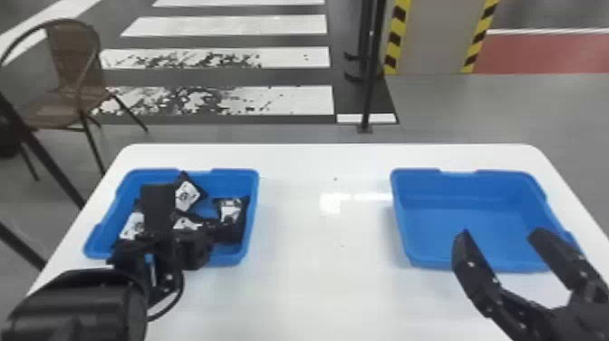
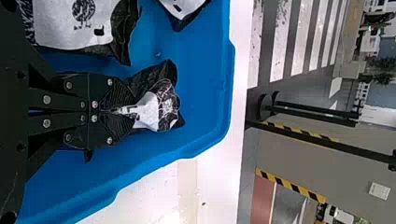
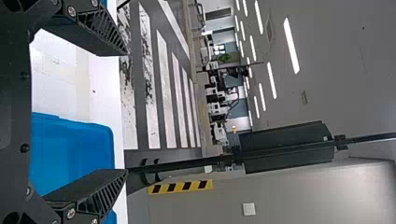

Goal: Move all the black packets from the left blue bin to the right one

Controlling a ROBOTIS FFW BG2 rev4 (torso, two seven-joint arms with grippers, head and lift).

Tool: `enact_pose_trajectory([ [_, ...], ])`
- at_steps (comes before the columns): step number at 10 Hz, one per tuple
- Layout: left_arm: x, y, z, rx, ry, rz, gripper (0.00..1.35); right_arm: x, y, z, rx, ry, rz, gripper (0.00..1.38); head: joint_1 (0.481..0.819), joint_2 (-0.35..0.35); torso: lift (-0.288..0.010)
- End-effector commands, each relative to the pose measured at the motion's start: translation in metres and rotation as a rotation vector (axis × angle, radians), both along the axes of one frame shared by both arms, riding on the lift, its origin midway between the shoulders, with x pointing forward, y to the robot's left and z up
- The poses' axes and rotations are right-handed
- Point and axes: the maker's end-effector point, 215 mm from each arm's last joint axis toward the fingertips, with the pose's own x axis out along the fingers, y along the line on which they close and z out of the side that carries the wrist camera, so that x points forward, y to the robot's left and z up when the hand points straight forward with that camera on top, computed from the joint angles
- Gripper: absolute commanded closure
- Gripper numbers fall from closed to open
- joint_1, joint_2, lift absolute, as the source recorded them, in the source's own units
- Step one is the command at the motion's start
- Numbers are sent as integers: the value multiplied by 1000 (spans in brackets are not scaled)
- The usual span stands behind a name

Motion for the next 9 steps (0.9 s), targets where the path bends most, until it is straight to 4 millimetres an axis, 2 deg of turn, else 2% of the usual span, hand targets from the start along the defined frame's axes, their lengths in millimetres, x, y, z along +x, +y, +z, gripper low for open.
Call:
enact_pose_trajectory([
  [1,-20,18,12,5,-16,24,1205,1,3,4,0,-11,16,127,695,57,-140],
  [3,-38,27,41,2,-68,30,1205,6,18,15,8,-26,79,127,695,96,-140],
  [5,-48,11,79,-27,-145,-9,1205,13,44,13,37,-3,194,128,695,129,-140],
  [6,-52,-10,96,-63,-180,-52,1205,16,59,11,45,17,255,128,695,142,-140],
  [8,-63,-71,131,-154,-240,-169,1205,24,78,2,61,51,340,128,695,134,-140],
  [9,-70,-104,141,-212,-251,-231,1205,32,87,0,67,60,384,130,695,106,-140],
])
